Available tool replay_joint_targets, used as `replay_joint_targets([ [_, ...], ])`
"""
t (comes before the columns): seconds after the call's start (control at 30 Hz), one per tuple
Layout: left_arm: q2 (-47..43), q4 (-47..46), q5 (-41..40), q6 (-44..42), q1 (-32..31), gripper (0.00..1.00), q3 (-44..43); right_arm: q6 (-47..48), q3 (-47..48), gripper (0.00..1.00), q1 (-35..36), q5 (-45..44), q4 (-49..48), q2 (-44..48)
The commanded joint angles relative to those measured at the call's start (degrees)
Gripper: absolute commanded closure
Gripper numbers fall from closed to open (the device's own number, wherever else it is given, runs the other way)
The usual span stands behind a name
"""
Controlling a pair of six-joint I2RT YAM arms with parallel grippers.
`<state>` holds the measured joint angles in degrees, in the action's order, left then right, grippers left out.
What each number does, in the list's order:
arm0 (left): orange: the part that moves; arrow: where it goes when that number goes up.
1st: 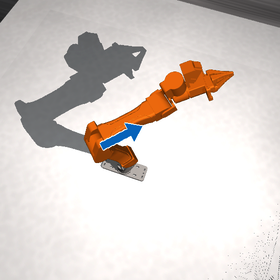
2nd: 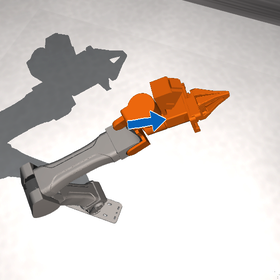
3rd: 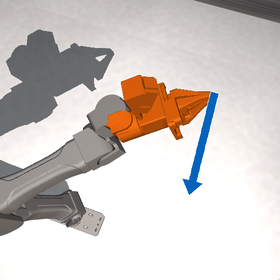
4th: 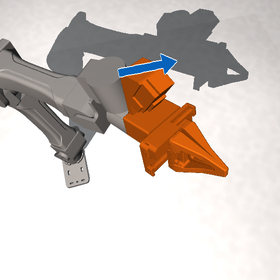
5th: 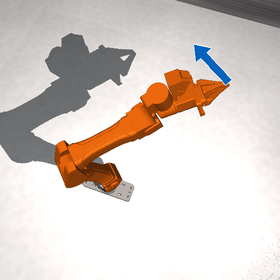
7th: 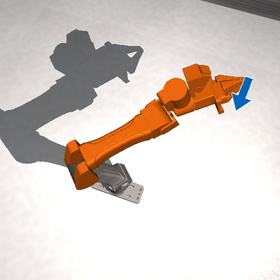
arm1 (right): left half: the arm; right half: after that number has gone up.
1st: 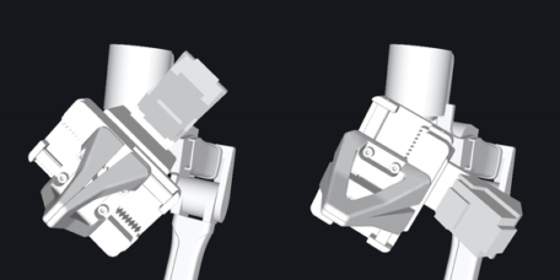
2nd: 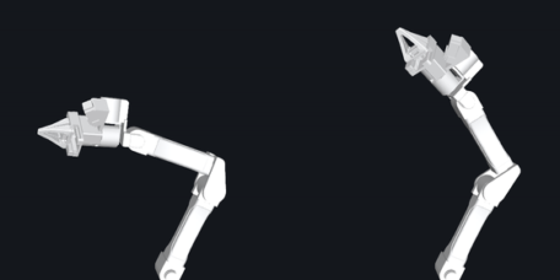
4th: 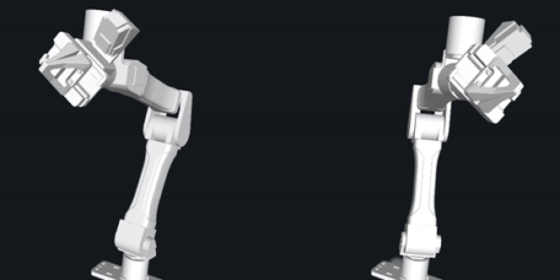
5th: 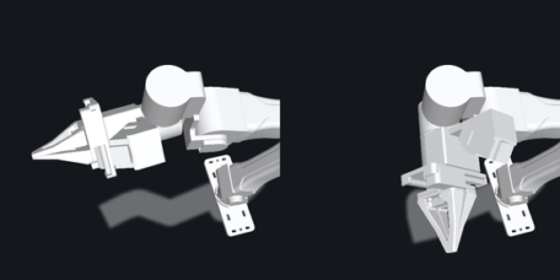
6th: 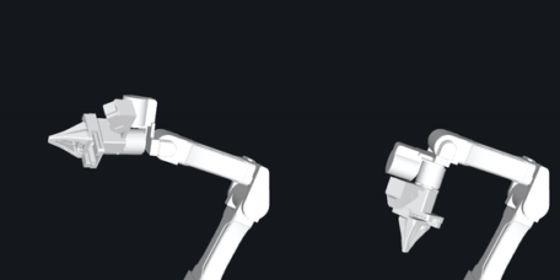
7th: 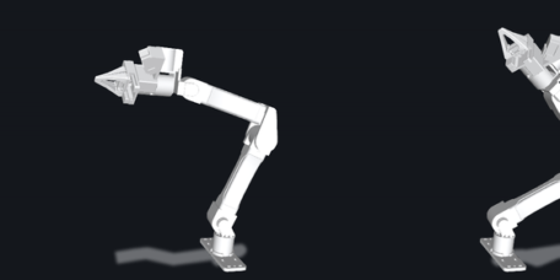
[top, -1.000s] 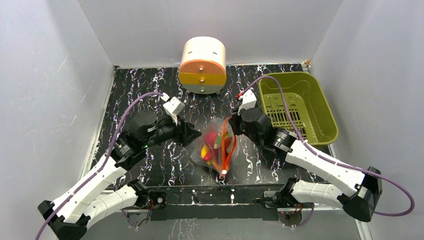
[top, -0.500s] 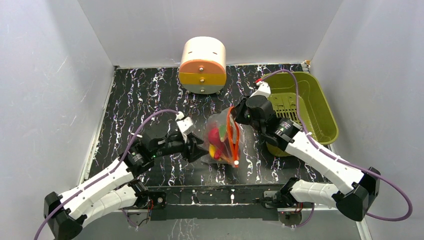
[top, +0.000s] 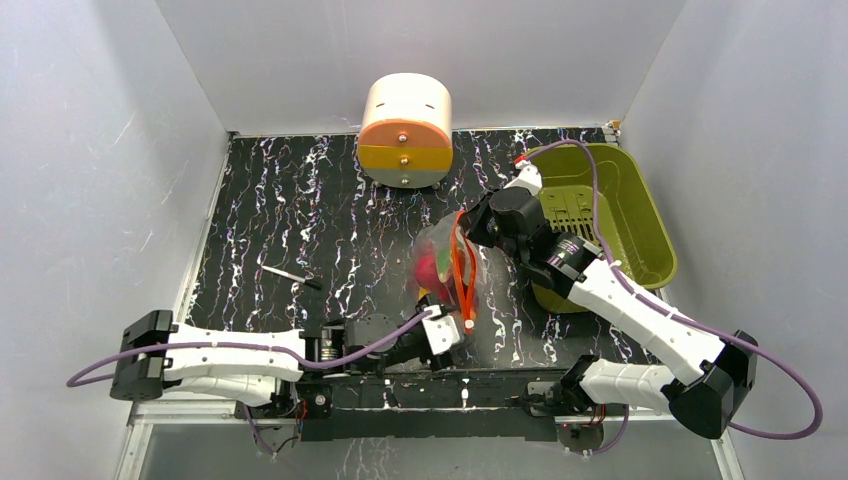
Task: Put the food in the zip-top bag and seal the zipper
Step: Zip the zipper food storage bag at the center of the board.
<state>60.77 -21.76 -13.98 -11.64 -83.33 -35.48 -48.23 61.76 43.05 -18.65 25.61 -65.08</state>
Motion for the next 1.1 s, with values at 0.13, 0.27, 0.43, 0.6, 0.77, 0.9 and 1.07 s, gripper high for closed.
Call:
replay_joint_targets([
  [0.13,6.77,-12.30,-17.29,0.03,-2.36,0.32,0.92,-1.46,0.26,1.00,-0.36,-1.65,-4.99,2.40],
  [0.27,10.26,-14.25,-21.11,-3.14,-2.32,0.30,-0.13,-1.52,-0.21,1.00,-0.37,-1.74,-5.58,2.62],
  [0.43,11.33,-17.21,-22.55,-3.74,-2.32,0.32,1.13,-1.19,-0.06,1.00,-0.40,-1.95,-5.79,2.33],
  [0.6,9.35,-13.60,-19.73,-3.65,-2.36,0.48,1.65,-1.09,-0.81,1.00,-0.78,-2.27,-5.66,2.88],
  [0.77,6.91,-9.98,-18.22,-1.19,-2.34,0.75,2.10,-1.08,-1.50,1.00,-1.16,-2.50,-5.59,3.67],
  [0.9,4.59,-6.76,-20.31,1.27,-2.39,0.99,2.25,-0.82,-1.84,1.00,-1.35,-3.09,-4.67,4.52],
  [1.07,0.23,-2.68,-21.55,1.61,-2.36,1.00,1.94,4.45,-4.02,0.99,-1.52,-2.00,-5.92,7.02],
])
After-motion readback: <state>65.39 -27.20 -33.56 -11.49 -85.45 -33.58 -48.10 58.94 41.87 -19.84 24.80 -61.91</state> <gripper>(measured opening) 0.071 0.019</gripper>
